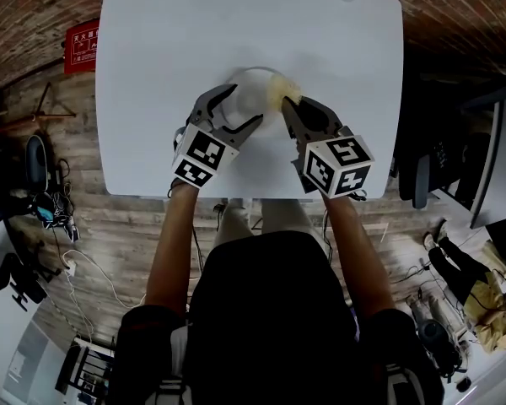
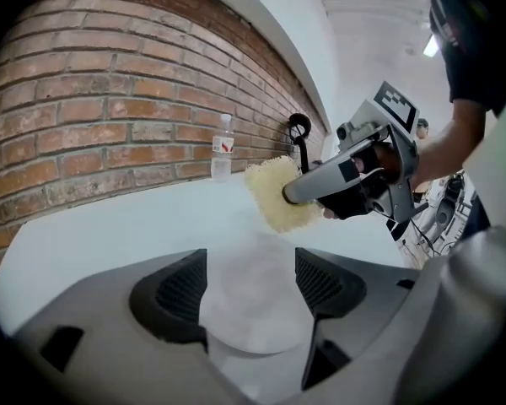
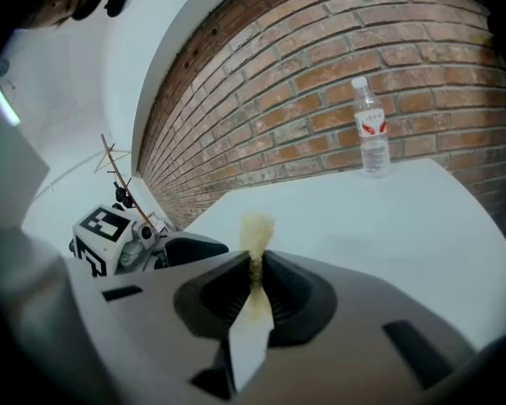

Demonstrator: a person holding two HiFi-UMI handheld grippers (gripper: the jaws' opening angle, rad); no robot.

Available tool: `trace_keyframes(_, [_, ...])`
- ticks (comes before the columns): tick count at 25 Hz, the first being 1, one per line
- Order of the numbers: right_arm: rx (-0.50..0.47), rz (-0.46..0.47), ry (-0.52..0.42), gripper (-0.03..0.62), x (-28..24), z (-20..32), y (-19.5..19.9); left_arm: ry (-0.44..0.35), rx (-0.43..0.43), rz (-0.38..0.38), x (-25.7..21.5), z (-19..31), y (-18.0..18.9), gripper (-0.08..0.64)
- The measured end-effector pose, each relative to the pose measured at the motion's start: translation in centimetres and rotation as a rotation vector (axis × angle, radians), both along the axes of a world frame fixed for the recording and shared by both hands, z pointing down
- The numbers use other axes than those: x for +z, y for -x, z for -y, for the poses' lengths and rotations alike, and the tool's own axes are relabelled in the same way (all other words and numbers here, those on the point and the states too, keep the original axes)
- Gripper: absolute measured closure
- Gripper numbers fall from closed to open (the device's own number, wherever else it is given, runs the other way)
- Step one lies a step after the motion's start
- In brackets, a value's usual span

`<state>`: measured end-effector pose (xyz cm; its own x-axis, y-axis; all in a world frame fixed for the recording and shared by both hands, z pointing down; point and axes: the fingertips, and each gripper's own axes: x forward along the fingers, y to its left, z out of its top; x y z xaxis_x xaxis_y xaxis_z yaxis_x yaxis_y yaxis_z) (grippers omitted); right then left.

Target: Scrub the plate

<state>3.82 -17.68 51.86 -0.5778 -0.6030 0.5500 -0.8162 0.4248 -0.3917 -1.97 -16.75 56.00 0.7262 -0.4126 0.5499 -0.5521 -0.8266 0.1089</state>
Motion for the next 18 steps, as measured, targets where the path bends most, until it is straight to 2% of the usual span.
trace_keyframes(7, [0.001, -0.002, 0.012, 0.551, 0.5, -0.4, -0.4, -0.008, 0.079, 0.071, 1.6, -1.3, -0.9, 0.171])
trace_keyframes(18, [0.004, 0.001, 0.036, 0.551, 1.4, -0.9, -1.0, 0.01, 0.122, 0.151, 3.5, -1.5, -1.3, 0.157])
